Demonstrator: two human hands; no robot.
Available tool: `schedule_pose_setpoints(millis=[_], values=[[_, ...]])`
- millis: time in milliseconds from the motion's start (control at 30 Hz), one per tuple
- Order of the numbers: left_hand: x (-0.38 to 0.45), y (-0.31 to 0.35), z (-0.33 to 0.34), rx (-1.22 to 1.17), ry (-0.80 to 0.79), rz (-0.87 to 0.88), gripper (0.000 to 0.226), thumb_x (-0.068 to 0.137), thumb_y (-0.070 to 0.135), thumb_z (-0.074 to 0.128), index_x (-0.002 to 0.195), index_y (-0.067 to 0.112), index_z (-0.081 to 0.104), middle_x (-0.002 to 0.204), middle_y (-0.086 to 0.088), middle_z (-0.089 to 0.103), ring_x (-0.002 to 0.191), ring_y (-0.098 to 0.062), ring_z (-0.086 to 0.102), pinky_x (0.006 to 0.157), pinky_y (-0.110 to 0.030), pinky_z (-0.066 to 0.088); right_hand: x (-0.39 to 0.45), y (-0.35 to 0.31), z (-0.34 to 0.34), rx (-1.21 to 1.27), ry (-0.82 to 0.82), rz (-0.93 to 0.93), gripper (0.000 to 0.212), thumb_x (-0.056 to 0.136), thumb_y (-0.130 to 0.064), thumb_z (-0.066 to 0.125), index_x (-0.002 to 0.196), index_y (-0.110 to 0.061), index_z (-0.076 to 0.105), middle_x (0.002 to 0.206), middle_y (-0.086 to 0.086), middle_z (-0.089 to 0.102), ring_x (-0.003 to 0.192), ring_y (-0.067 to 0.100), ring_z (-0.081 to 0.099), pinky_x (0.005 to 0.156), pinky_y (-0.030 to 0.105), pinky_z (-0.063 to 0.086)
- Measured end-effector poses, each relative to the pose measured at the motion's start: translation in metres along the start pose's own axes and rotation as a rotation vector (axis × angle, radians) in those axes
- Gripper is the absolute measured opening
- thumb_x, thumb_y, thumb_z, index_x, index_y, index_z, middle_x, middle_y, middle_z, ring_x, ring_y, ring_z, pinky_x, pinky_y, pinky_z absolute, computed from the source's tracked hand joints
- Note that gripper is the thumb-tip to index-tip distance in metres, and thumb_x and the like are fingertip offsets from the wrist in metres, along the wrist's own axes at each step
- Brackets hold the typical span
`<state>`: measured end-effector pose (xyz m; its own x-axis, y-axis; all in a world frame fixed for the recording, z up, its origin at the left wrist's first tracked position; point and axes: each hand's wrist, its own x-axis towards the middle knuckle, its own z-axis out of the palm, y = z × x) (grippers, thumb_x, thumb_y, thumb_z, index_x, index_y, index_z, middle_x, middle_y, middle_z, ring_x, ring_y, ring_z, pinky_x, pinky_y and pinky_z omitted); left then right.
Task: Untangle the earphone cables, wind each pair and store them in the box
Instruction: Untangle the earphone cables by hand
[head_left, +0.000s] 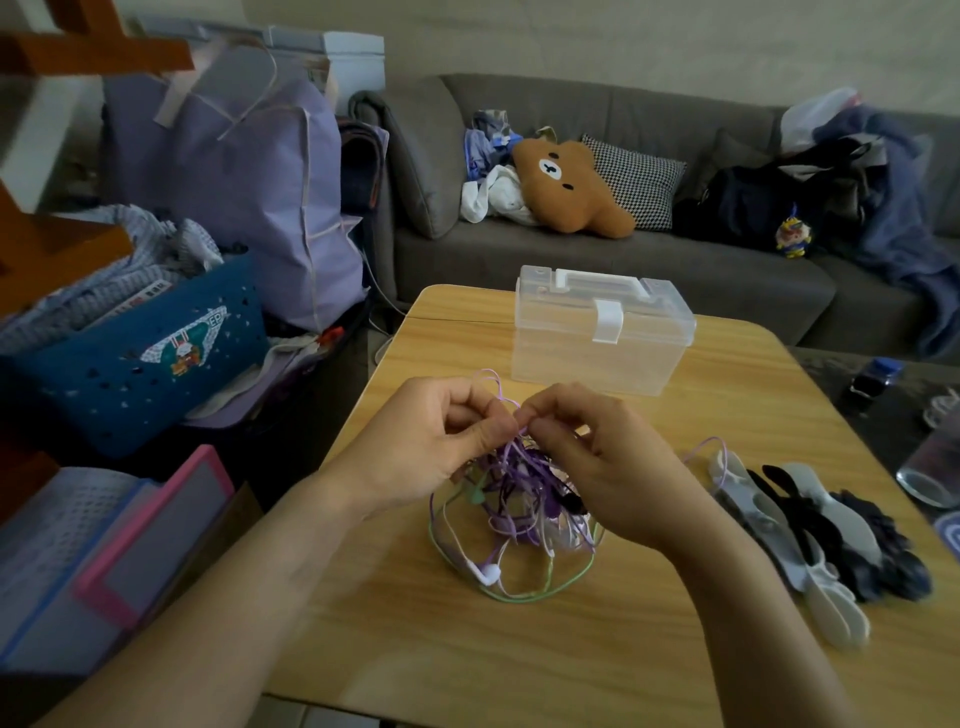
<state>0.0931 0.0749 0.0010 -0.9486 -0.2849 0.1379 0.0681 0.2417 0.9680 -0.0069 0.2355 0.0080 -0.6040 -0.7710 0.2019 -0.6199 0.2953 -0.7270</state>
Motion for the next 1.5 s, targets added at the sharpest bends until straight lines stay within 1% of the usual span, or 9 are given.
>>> schedule_pose_setpoints(millis=[167, 367, 533, 700, 933, 1100, 1267, 1367, 1500], values=[[0.001, -0.003, 0.005, 0.055, 0.116, 0.115, 0.023, 0.074, 0.032, 0.075, 0.085, 0.012, 0.07, 0.08, -0.008, 0.074, 0.073, -0.017, 0.068, 0.067, -0.028, 0.054, -0.001, -0.001, -0.002, 0.063, -0.055, 0.049, 0.016, 0.1, -0.019, 0.056, 0.095, -0.026, 0.069, 0.083, -0.002, 0.072, 0.079, 0.019, 0.066, 0.075, 0.044, 0.054], [0.001, -0.002, 0.019, 0.714, 0.463, 0.347, 0.032, 0.075, 0.047, 0.077, 0.078, 0.023, 0.057, 0.084, 0.011, 0.047, 0.076, -0.004, 0.044, 0.065, -0.014, 0.038, 0.001, -0.003, 0.014, 0.281, 0.015, 0.328, 0.027, 0.101, -0.016, 0.053, 0.078, -0.013, 0.066, 0.068, 0.004, 0.062, 0.064, 0.017, 0.054, 0.067, 0.038, 0.044], [-0.002, -0.004, 0.027, 0.625, 0.331, 0.366, 0.026, 0.091, 0.042, 0.065, 0.082, 0.018, 0.07, 0.076, 0.011, 0.06, 0.07, -0.007, 0.056, 0.063, -0.026, 0.045, 0.003, -0.003, 0.016, 0.621, 0.111, 0.436, 0.024, 0.101, -0.011, 0.053, 0.09, 0.001, 0.07, 0.089, 0.026, 0.072, 0.082, 0.033, 0.067, 0.087, 0.052, 0.055], [-0.003, -0.004, 0.02, 0.616, 0.266, 0.372, 0.01, 0.086, 0.024, 0.074, 0.093, 0.017, 0.076, 0.083, 0.011, 0.065, 0.076, -0.004, 0.06, 0.066, -0.021, 0.048, 0.0, -0.002, 0.003, 0.604, 0.058, 0.372, 0.023, 0.101, -0.016, 0.055, 0.099, -0.002, 0.072, 0.084, 0.018, 0.071, 0.072, 0.019, 0.065, 0.068, 0.031, 0.052], [-0.004, -0.003, 0.018, 0.611, 0.243, 0.42, 0.008, 0.084, 0.011, 0.073, 0.078, 0.015, 0.069, 0.075, 0.009, 0.059, 0.071, -0.01, 0.055, 0.061, -0.033, 0.045, 0.0, 0.001, 0.008, 0.421, 0.089, 0.268, 0.024, 0.084, -0.038, 0.077, 0.085, -0.015, 0.071, 0.079, 0.008, 0.071, 0.068, 0.016, 0.062, 0.068, 0.036, 0.049], [-0.003, -0.001, 0.009, 0.549, 0.18, 0.376, 0.006, 0.084, 0.013, 0.076, 0.079, 0.012, 0.072, 0.075, 0.01, 0.062, 0.074, -0.006, 0.057, 0.062, -0.015, 0.042, 0.001, 0.005, 0.006, 0.467, 0.072, 0.273, 0.017, 0.092, -0.026, 0.069, 0.085, -0.011, 0.071, 0.072, 0.004, 0.067, 0.063, 0.014, 0.057, 0.063, 0.032, 0.045], [-0.004, 0.004, 0.015, 0.39, 0.33, 0.403, 0.009, 0.093, 0.015, 0.065, 0.086, 0.01, 0.068, 0.082, 0.006, 0.062, 0.074, -0.007, 0.058, 0.066, -0.015, 0.044, 0.003, 0.008, 0.002, 0.398, 0.112, 0.288, 0.018, 0.099, -0.021, 0.059, 0.087, -0.009, 0.066, 0.061, -0.004, 0.063, 0.047, 0.001, 0.05, 0.053, 0.02, 0.041], [-0.005, 0.007, 0.016, 0.123, 0.154, 0.211, 0.02, 0.088, 0.026, 0.061, 0.08, 0.008, 0.063, 0.082, 0.008, 0.053, 0.071, -0.004, 0.05, 0.069, -0.018, 0.039, 0.004, 0.007, 0.001, 0.42, 0.141, 0.289, 0.016, 0.099, -0.017, 0.059, 0.086, -0.009, 0.063, 0.051, -0.009, 0.062, 0.044, -0.001, 0.051, 0.049, 0.016, 0.041], [-0.005, 0.001, 0.019, 0.382, 0.092, 0.25, 0.035, 0.09, 0.034, 0.064, 0.066, 0.011, 0.053, 0.07, 0.004, 0.048, 0.063, -0.009, 0.045, 0.06, -0.023, 0.038, 0.003, 0.001, -0.003, 0.312, 0.172, 0.205, 0.012, 0.097, -0.021, 0.062, 0.087, -0.014, 0.064, 0.072, 0.009, 0.071, 0.061, 0.021, 0.059, 0.063, 0.043, 0.051]])
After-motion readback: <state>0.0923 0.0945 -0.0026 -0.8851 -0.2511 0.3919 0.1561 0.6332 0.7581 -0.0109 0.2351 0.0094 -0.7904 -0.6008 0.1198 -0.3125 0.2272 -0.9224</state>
